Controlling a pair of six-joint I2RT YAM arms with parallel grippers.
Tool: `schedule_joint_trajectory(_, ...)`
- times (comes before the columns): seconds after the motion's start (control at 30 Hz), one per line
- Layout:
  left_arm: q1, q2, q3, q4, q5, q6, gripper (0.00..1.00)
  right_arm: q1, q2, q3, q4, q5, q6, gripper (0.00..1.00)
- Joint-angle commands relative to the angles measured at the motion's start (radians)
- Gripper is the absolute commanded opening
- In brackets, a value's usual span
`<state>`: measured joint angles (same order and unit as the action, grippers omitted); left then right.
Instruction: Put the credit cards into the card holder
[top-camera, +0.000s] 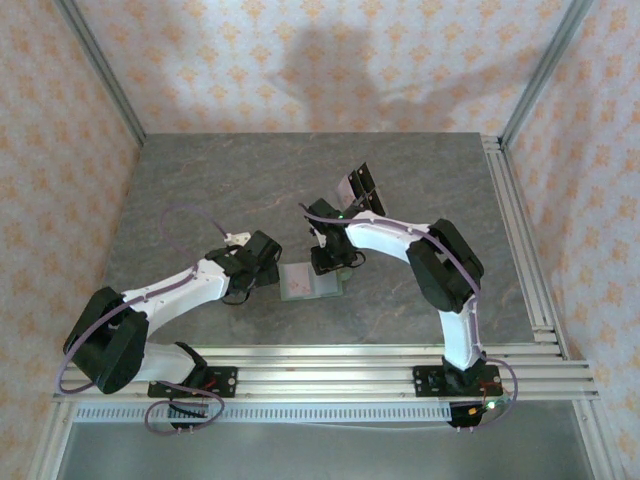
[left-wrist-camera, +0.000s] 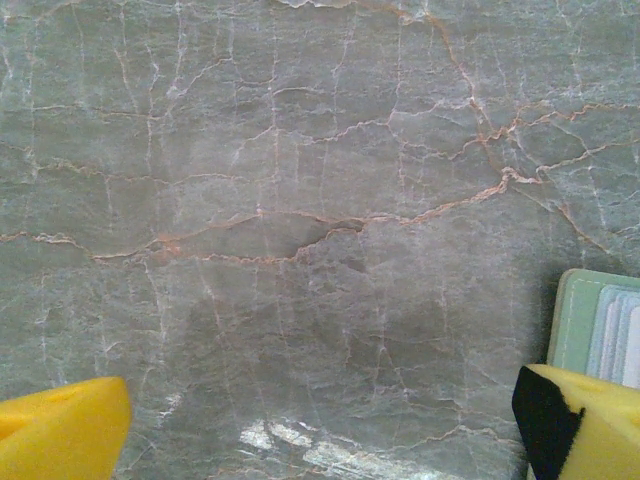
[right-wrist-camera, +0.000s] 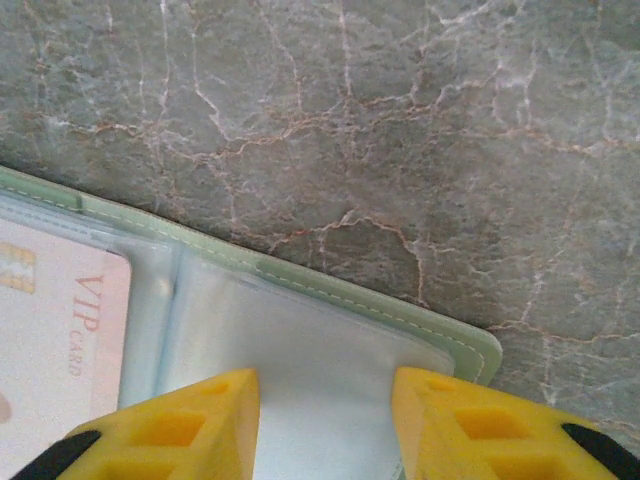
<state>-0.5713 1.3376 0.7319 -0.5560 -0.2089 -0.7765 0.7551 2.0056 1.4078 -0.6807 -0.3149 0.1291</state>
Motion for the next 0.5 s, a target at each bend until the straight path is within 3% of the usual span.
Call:
schedule_joint_trajectory(0.0, 0.005, -0.010, -0.015, 0.008, -0.002, 0.010, 1.00, 0.000, 0.026, -0.044, 0.022, -0.095, 0.018, 0.40)
schedule_joint_trajectory(0.47, 0.004, 0.037, -0.050, 0.027, 0.009, 0.008, 1.00, -0.003, 0.041, -0.032, 0.072, -0.254, 0.071, 0.40)
